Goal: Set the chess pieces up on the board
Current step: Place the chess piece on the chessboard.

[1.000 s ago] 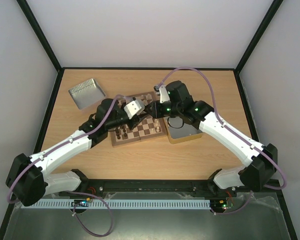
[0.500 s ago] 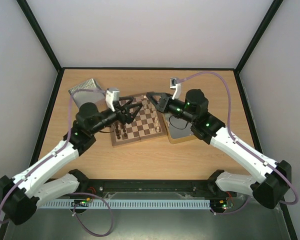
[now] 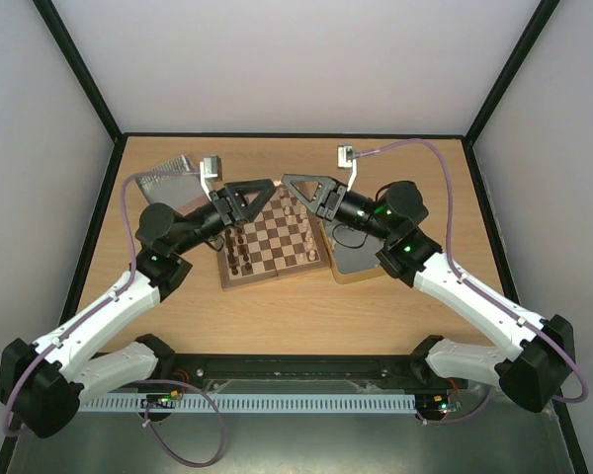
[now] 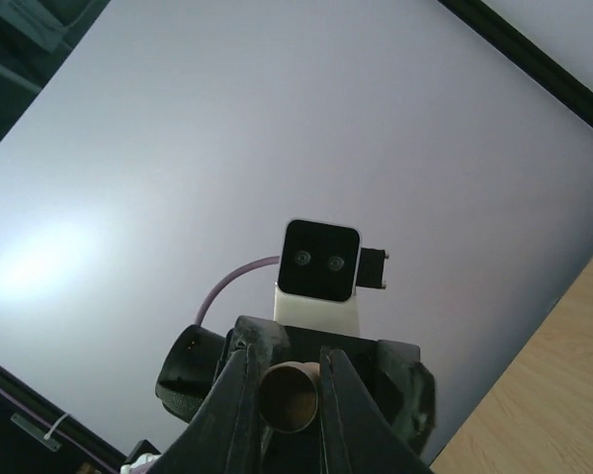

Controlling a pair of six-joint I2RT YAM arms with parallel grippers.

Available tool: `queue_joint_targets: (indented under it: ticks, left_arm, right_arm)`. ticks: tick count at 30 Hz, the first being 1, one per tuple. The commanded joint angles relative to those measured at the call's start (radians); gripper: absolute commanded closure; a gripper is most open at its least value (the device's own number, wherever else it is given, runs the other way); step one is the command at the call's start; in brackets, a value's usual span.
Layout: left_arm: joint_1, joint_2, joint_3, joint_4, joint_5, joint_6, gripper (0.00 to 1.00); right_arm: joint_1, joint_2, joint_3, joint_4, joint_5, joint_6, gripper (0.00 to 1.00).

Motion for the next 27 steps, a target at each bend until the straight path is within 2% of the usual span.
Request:
queue_joint_targets:
  ticks: [1, 6, 11, 15, 22, 24, 27]
  left_arm:
    - [0.002, 0.01, -0.004, 0.179, 0.066, -0.147, 0.55]
    - [0.002, 0.024, -0.026, 0.249, 0.072, -0.189, 0.58]
    - [0.002, 0.041, -0.031, 0.274, 0.074, -0.205, 0.68]
    - [0.001, 0.044, -0.028, 0.281, 0.071, -0.203, 0.72]
    - [0.003, 0.041, -0.026, 0.272, 0.063, -0.178, 0.92]
    - [0.004, 0.031, -0.026, 0.241, 0.049, -0.155, 0.97]
    - [0.013, -0.019, -0.021, 0.028, 0.0, -0.052, 0.97]
  right_arm:
    - [0.003, 0.009, 0.001, 0.057, -0.051, 0.004, 0.92]
    - [0.004, 0.009, 0.009, -0.007, -0.044, -0.042, 0.93]
    - [0.003, 0.018, 0.015, -0.014, -0.044, -0.055, 0.93]
    - [0.004, 0.027, 0.015, -0.016, -0.06, -0.057, 0.93]
    - [0.003, 0.029, 0.012, -0.027, -0.062, -0.07, 0.92]
    - [0.004, 0.027, 0.015, -0.048, -0.05, -0.084, 0.87]
    - [0.003, 0.013, 0.043, -0.178, 0.021, -0.138, 0.65]
